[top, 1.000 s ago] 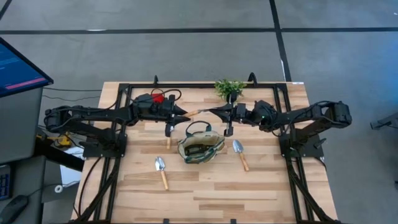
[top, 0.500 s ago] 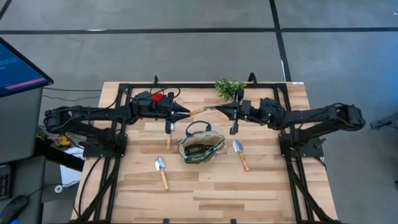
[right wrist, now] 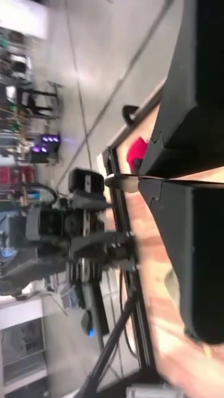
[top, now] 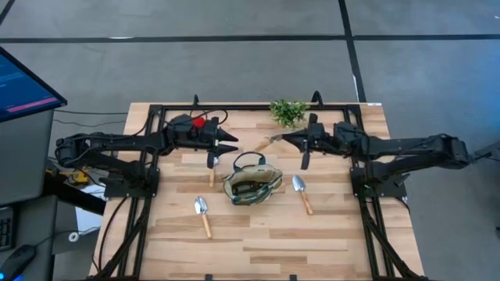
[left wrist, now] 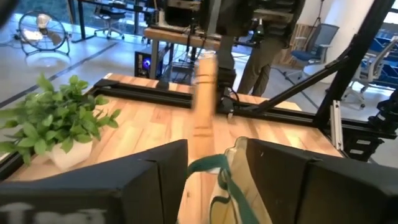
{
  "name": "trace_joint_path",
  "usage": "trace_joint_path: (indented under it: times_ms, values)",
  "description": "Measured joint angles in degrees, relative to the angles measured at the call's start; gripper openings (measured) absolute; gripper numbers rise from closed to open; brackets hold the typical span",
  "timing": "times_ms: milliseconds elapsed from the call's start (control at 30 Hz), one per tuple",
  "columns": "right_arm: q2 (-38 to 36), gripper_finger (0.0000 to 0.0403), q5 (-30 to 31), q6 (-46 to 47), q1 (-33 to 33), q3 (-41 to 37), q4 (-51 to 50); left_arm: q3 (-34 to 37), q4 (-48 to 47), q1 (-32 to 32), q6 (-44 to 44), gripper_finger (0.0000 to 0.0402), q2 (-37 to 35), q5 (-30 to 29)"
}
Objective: Pick & Place Garden tools in Gardening bag
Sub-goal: Put the brown trowel into the gardening bag
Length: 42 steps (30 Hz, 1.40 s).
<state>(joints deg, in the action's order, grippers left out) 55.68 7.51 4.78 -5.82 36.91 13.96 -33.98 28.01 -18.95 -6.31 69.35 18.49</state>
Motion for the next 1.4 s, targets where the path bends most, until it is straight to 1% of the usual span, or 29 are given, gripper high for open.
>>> trace_joint_path:
  times_ms: [133, 333, 467, 633, 800, 967, 1100, 1400]
  values:
    - [-3.53, 0.0000, 0.09, 3.55, 2.08, 4.41, -11.62, 0.00, 0.02, -0.90, 0.00, 0.0157, 0.01, -0.01]
    - [-3.82, 0.0000, 0.08, 7.97, 5.89, 12.68, -27.87, 0.00, 0.02, -1.39, 0.00, 0.0148, 0.00, -0.01]
    - [-2.24, 0.0000, 0.02, 9.03, 8.30, 16.89, -34.30, 0.00, 0.02, -1.39, -0.02, 0.0145, -0.01, 0.01]
    - [-0.89, 0.0000, -0.09, 13.58, 10.92, 20.87, -41.98, 0.00, 0.02, -1.39, -0.02, 0.0144, 0.00, 0.00]
    - [1.66, 0.0000, 0.07, 15.35, 12.99, 20.98, -43.56, 0.00, 0.02, -1.39, -0.02, 0.0144, -0.01, -0.01]
    - [5.24, 0.0000, 0.09, 15.85, 13.35, 20.98, -43.78, 0.00, 0.02, -1.39, -0.04, 0.0144, -0.01, 0.01]
    - [8.17, 0.0000, 3.01, 15.83, 13.31, 20.98, -44.43, 0.00, 0.02, -1.39, -0.19, 0.0144, -0.01, -0.01]
    - [12.84, 0.0000, 6.04, 15.70, 13.32, 20.96, -45.68, 0.00, -0.04, -1.39, -0.20, 0.0144, -0.01, 0.01]
